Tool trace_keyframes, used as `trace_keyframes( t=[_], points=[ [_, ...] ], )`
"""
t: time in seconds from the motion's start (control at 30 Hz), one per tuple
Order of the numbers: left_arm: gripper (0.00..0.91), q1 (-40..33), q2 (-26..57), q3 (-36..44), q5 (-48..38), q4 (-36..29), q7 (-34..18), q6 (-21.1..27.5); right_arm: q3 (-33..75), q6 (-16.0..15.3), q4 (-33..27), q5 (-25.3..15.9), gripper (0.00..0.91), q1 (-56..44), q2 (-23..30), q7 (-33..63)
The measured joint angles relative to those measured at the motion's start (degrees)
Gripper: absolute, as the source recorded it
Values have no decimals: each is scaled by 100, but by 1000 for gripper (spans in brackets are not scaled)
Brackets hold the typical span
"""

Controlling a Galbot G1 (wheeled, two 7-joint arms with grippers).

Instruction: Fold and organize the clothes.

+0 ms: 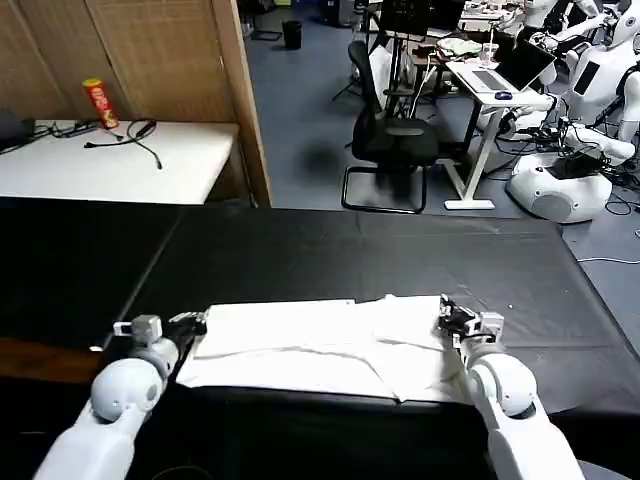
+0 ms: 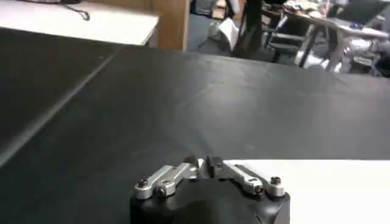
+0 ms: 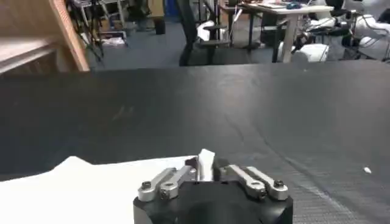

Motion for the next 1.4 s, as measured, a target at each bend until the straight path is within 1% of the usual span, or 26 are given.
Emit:
trace_keyframes(
  t=[0.07,0.13,0.17,0.2,0.23,0.4,0.63,0.8,0.97,1.07,1.23,1.3,1.33,1.37,1.4],
  points=[
    [0,-81,-28,68,262,66,101,-131,34,43,13,-119,49,-11,84,1],
    [0,-198,-45,153,440,143,135,-225,66,40,29,-154,68,-37,182,-8],
    [0,-267,-50,190,488,209,142,-257,90,17,54,-155,137,-59,226,-36],
    [88,-350,-51,236,544,282,164,-284,104,1,78,-155,878,-80,248,-81],
    [878,-417,-52,273,583,330,191,-297,123,-6,102,-155,878,-103,256,-154],
    [878,-683,-14,351,591,524,192,-303,246,86,326,-100,878,-263,183,-478],
    [878,-536,177,166,441,407,195,-357,523,54,943,222,878,-607,-140,-495],
    [878,-208,230,-121,81,110,162,-332,630,52,1315,263,878,-848,-190,-528],
    [878,394,50,-472,-240,-345,162,-315,711,57,1545,304,878,-1045,-207,-527],
    [878,750,-54,-631,-244,-561,185,-350,726,59,1634,333,878,-1112,-214,-526],
    [878,1147,-202,-728,-50,-651,249,-441,733,64,1778,344,878,-1173,-216,-526],
    [829,1209,-267,-723,82,-647,293,-467,740,72,1809,344,878,-1195,-212,-526],
    [731,1222,-297,-712,161,-636,307,-483,744,78,1821,344,878,-1209,-209,-526],
    [702,1229,-321,-702,229,-629,319,-500,747,87,1831,343,878,-1228,-207,-527],
    [653,1233,-347,-692,280,-619,324,-518,750,91,1832,339,878,-1242,-206,-527]
  ],
)
